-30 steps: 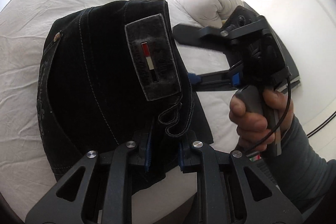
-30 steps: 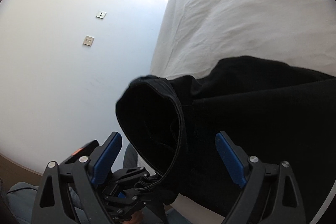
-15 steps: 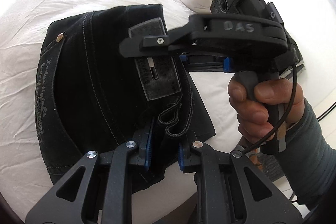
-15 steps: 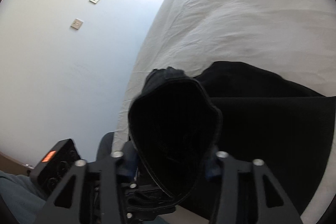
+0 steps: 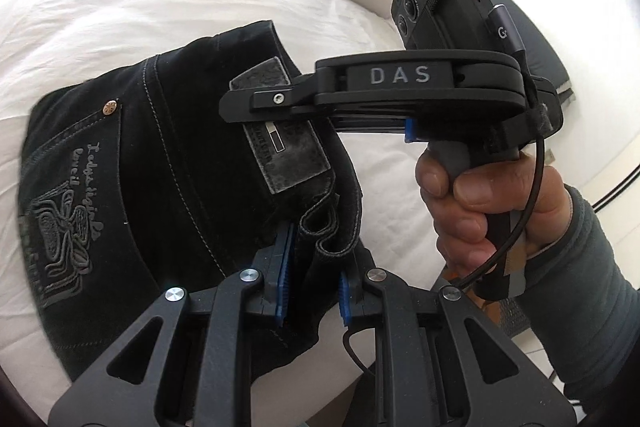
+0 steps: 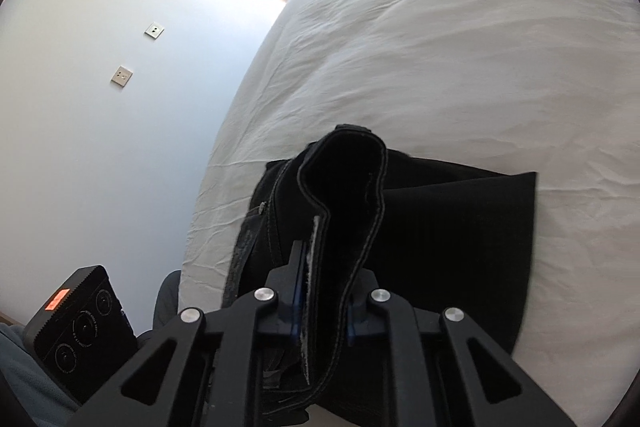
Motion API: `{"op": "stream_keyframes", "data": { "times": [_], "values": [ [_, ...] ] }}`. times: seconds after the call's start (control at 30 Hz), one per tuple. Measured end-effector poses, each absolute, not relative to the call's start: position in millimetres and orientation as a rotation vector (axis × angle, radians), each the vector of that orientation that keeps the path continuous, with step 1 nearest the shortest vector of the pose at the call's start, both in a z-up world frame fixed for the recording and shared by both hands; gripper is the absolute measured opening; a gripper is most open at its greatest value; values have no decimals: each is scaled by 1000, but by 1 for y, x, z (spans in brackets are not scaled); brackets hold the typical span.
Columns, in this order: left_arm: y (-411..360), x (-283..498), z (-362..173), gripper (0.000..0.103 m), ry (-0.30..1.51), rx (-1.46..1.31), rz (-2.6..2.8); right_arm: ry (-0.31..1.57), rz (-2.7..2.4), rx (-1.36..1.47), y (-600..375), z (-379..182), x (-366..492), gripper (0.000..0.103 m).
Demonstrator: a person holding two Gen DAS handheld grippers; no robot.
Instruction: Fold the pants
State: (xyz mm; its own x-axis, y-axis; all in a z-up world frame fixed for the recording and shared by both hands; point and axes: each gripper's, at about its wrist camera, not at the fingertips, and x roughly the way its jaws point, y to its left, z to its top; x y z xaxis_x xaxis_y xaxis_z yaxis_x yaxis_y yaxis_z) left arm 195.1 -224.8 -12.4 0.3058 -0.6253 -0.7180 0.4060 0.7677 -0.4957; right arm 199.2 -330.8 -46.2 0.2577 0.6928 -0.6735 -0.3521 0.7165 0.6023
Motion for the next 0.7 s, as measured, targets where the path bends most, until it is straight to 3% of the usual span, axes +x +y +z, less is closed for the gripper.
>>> {"op": "stream_keyframes", "data": {
  "times": [0.5, 0.6, 0.63, 0.7],
  "values": [
    [-287, 217, -47, 17, 1122, -161, -664, 1159, 650, 407, -386, -99, 226, 17],
    [-287, 214, -44, 33, 1143, -205, -690, 1176, 649, 474, -395, -113, 230, 22],
    [-284, 212, -42, 49, 1159, -214, -703, 1177, 655, 516, -400, -115, 230, 24],
    [-273, 201, -26, 66, 1151, -246, -719, 1152, 639, 525, -407, -109, 226, 40]
  ]
}}
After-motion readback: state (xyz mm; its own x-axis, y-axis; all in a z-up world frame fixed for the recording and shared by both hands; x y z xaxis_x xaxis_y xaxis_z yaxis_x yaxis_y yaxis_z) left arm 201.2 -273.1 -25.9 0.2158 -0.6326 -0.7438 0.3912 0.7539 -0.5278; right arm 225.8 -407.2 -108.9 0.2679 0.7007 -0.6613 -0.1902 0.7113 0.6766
